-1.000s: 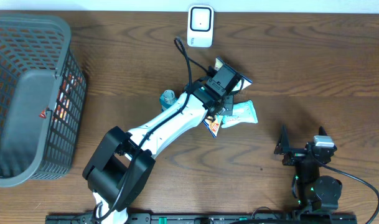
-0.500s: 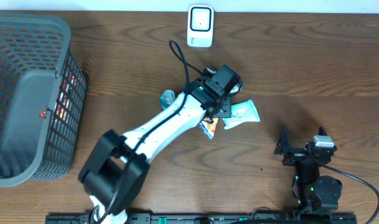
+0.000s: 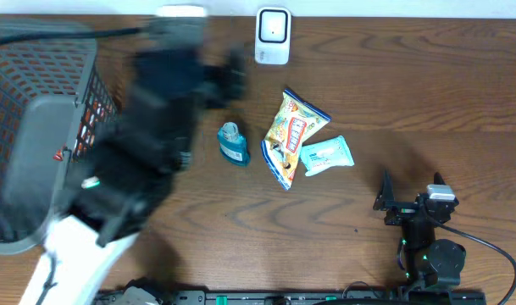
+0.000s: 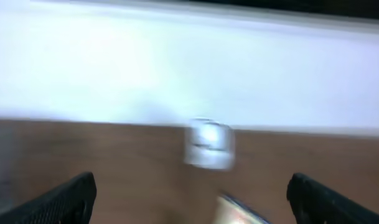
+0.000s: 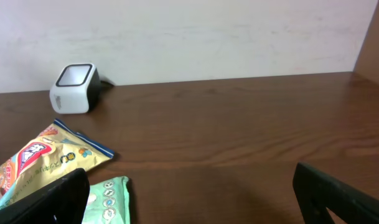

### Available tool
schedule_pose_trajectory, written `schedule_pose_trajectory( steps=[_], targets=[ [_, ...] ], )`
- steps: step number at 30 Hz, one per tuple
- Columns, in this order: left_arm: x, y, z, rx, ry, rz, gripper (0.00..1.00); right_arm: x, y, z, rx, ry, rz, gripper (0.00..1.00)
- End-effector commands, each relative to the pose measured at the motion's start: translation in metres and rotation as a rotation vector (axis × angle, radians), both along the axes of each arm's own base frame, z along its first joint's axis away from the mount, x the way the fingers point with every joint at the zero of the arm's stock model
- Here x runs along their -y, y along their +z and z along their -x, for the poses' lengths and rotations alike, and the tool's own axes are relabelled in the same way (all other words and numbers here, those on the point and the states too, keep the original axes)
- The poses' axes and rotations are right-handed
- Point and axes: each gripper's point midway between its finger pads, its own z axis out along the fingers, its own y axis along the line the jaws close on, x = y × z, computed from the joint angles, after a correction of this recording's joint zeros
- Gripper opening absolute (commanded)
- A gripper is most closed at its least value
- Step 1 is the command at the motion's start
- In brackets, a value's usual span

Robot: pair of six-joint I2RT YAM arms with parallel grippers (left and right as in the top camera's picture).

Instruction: Scan the item barcode

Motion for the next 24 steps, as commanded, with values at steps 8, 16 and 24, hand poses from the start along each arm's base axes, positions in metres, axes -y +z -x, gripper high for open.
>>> schedule_pose_trajectory(
  steps=[8, 16, 24],
  targets=[
    [-0.223, -0.041, 0.002, -0.130, 0.627, 0.119, 0.98, 0.001, -0.002, 0.000, -0.005, -0.005, 0.013, 0.99],
    [-0.313, -0.116, -0.014, -0.355, 0.615, 0.176, 0.98, 0.001, -0.002, 0.000, -0.005, -0.006, 0.013, 0.99],
    [-0.336, -0.235, -0.038, -0.707, 0.333, 0.035, 0.98, 0.001, -0.002, 0.000, -0.005, -0.005, 0.013, 0.99]
  ],
)
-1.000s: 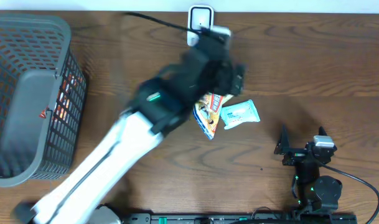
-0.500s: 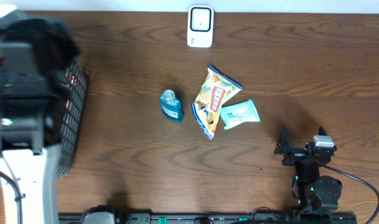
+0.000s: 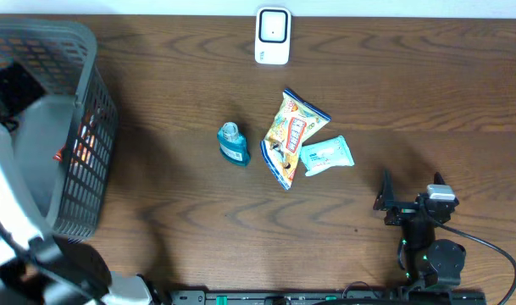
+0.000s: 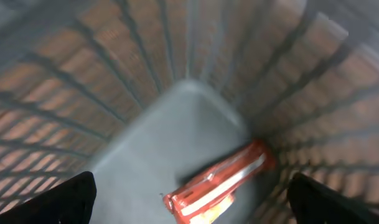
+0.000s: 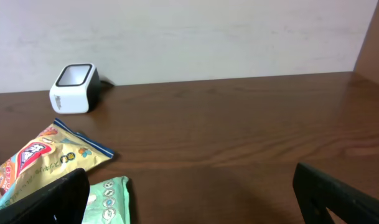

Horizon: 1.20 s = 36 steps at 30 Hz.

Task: Scan the item barcode
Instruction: 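Grasp the red snack bar in the basket with the left gripper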

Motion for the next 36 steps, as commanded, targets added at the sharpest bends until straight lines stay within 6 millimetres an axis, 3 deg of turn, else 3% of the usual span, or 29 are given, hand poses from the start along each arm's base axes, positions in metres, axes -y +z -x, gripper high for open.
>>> schedule_pose_trajectory(
  steps=[1, 4, 9, 19, 20, 22, 25, 26, 31, 36],
  targets=[
    [0.010, -0.049, -0.012, -0.136, -0.232, 0.021, 0.98, 0.001, -0.002, 0.000, -0.005, -0.005, 0.013, 0.99],
    [0.014, -0.095, -0.018, -0.216, -0.276, 0.096, 0.98, 0.001, -0.002, 0.000, -0.005, -0.005, 0.013, 0.99],
    [0.021, -0.152, -0.024, -0.325, -0.376, 0.152, 0.99, 0.001, -0.002, 0.000, -0.004, -0.005, 0.013, 0.99],
    [0.018, -0.226, -0.034, -0.393, -0.392, 0.207, 0.99, 0.001, -0.002, 0.000, -0.005, -0.006, 0.013, 0.99],
    [0.019, -0.233, -0.034, -0.403, -0.394, 0.215, 0.96, 0.001, -0.002, 0.000, -0.004, -0.005, 0.013, 0.99],
    [0.020, -0.241, -0.032, -0.416, -0.395, 0.226, 0.74, 0.001, -0.002, 0.000, -0.005, -0.005, 0.013, 0.99],
    [0.020, -0.243, -0.033, -0.416, -0.394, 0.226, 0.20, 0.001, -0.002, 0.000, -0.004, -0.006, 0.013, 0.99],
    [0.019, -0.241, -0.033, -0.412, -0.394, 0.223, 0.11, 0.001, -0.002, 0.000, -0.004, -0.005, 0.013, 0.99],
    [0.012, -0.217, -0.041, -0.360, -0.362, 0.191, 0.08, 0.001, -0.002, 0.000, -0.005, -0.006, 0.013, 0.99],
    [-0.016, -0.156, -0.045, -0.219, -0.146, 0.155, 0.07, 0.001, -0.002, 0.000, -0.004, -0.006, 0.013, 0.99]
  ],
)
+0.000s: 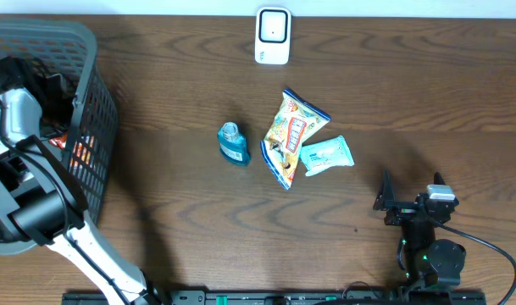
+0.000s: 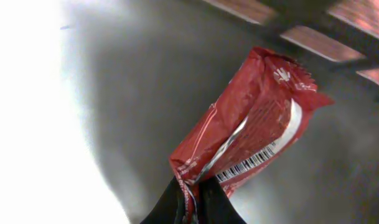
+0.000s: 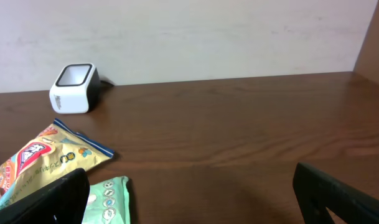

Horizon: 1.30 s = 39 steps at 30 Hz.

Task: Scan the item barcode
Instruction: 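Grasp the red snack bar in the basket with the left gripper, then carry the red snack bar under the scanner and release it on the table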

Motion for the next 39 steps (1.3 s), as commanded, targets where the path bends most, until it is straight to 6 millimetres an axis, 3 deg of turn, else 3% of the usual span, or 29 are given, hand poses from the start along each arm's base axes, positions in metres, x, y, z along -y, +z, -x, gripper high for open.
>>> schedule_pose_trajectory(
  steps=[1, 6, 9, 11, 15, 18, 22, 27, 31, 39],
  targets=[
    [-0.033, 0.058, 0.004, 0.106, 0.211, -0.063, 0.07, 0.001, -0.002, 0.000, -0.004, -0.006, 0.013, 0.99],
    [-0.046, 0.146, 0.019, 0.299, 0.407, -0.076, 0.07, 0.001, -0.002, 0.000, -0.004, -0.005, 0.013, 0.99],
    [-0.036, 0.196, 0.027, 0.423, 0.464, -0.030, 0.07, 0.001, -0.002, 0.000, -0.004, -0.005, 0.013, 0.99],
    [-0.017, 0.231, 0.029, 0.519, 0.477, 0.047, 0.07, 0.001, -0.002, 0.000, -0.004, -0.005, 0.013, 0.99],
    [0.040, 0.293, 0.033, 0.680, 0.380, 0.242, 0.08, 0.001, -0.002, 0.000, -0.004, -0.006, 0.013, 0.99],
    [0.097, 0.332, 0.037, 0.755, 0.247, 0.403, 0.07, 0.001, -0.002, 0.000, -0.004, -0.005, 0.013, 0.99],
    [0.183, 0.363, 0.046, 0.774, -0.004, 0.559, 0.07, 0.001, -0.002, 0.000, -0.004, -0.005, 0.013, 0.99],
    [0.287, 0.363, 0.057, 0.678, -0.260, 0.680, 0.07, 0.001, -0.002, 0.000, -0.004, -0.005, 0.013, 0.99],
    [0.371, 0.340, 0.072, 0.567, -0.438, 0.679, 0.08, 0.001, -0.002, 0.000, -0.004, -0.005, 0.013, 0.99],
    [0.483, 0.271, 0.093, 0.437, -0.599, 0.407, 0.07, 0.001, -0.002, 0.000, -0.004, -0.006, 0.013, 0.99]
  ],
)
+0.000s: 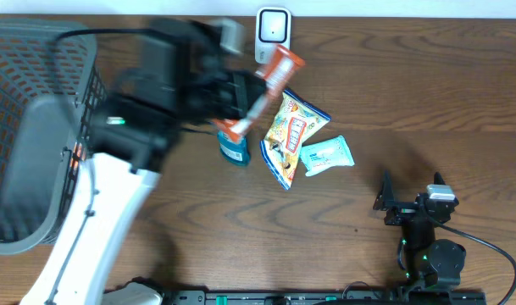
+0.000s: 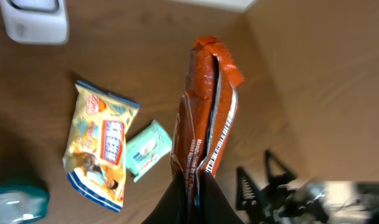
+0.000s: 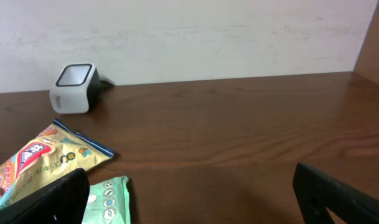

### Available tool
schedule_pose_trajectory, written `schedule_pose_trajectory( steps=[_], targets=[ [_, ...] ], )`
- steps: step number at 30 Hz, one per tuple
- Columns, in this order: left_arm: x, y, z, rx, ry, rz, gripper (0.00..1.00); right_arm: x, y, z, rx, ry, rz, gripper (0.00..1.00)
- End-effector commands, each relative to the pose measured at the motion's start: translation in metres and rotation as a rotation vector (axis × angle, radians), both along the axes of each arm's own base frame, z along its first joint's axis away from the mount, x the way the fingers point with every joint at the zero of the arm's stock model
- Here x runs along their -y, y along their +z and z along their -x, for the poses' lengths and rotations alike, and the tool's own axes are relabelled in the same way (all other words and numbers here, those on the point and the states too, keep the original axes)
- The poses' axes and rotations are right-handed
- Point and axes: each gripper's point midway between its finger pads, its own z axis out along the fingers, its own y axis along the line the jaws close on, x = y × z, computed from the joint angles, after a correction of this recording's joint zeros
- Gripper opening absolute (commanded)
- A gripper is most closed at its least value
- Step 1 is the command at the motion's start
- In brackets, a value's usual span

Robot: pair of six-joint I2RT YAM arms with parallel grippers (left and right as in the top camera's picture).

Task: Scan the item barcode
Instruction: 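Carry the red snack bar under the scanner and release it on the table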

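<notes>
My left gripper (image 2: 192, 193) is shut on the lower edge of a red-orange snack packet (image 2: 205, 112), held upright in the air with its barcode strip on the side facing right. From overhead the packet (image 1: 262, 89) hangs over the table just below the white scanner (image 1: 273, 36), with the left gripper (image 1: 236, 119) at its lower end. The scanner (image 2: 37, 22) sits at the top left of the left wrist view. My right gripper (image 3: 192, 202) is open and empty near the front right of the table (image 1: 410, 193).
A yellow snack bag (image 1: 293, 135), a green wipes pack (image 1: 327, 155) and a teal bottle (image 1: 233, 144) lie mid-table under the held packet. A grey mesh basket (image 1: 20, 85) stands at the left edge. The scanner (image 3: 74, 88) shows by the back wall.
The left gripper was shut on the red packet down inside the basket. Now it holds the packet in the air over the middle of the table, below the scanner. The right arm has not moved.
The left arm was first over the table left of the scanner, open and empty. Then it was open above the basket, the red packet lying on the basket floor. Then it was shut on that packet. Now the packet is out over the table.
</notes>
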Motion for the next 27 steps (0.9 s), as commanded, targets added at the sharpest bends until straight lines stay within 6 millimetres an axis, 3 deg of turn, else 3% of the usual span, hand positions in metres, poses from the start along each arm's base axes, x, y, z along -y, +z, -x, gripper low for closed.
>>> schedule_pose_trajectory(
  steps=[1, 6, 13, 20, 24, 27],
  targets=[
    [0.024, -0.040, -0.004, 0.016, 0.047, -0.179, 0.07, 0.001, -0.002, 0.000, -0.005, -0.005, 0.013, 0.99],
    [0.092, -0.095, 0.010, -0.025, -0.077, -0.255, 0.07, 0.001, -0.002, 0.000, -0.004, -0.005, 0.013, 0.99],
    [0.156, -0.175, 0.005, -0.129, -0.088, -0.261, 0.07, 0.001, -0.002, 0.000, -0.005, -0.005, 0.013, 0.99],
    [0.178, -0.259, 0.001, -0.371, 0.043, -0.234, 0.07, 0.001, -0.002, 0.000, -0.004, -0.005, 0.013, 0.99],
    [0.183, -0.287, 0.009, -0.445, 0.035, -0.244, 0.07, 0.001, -0.002, 0.000, -0.005, -0.005, 0.013, 0.99],
    [0.186, -0.294, 0.006, -0.441, 0.037, -0.239, 0.08, 0.001, -0.002, 0.000, -0.004, -0.005, 0.013, 0.99]
  ],
)
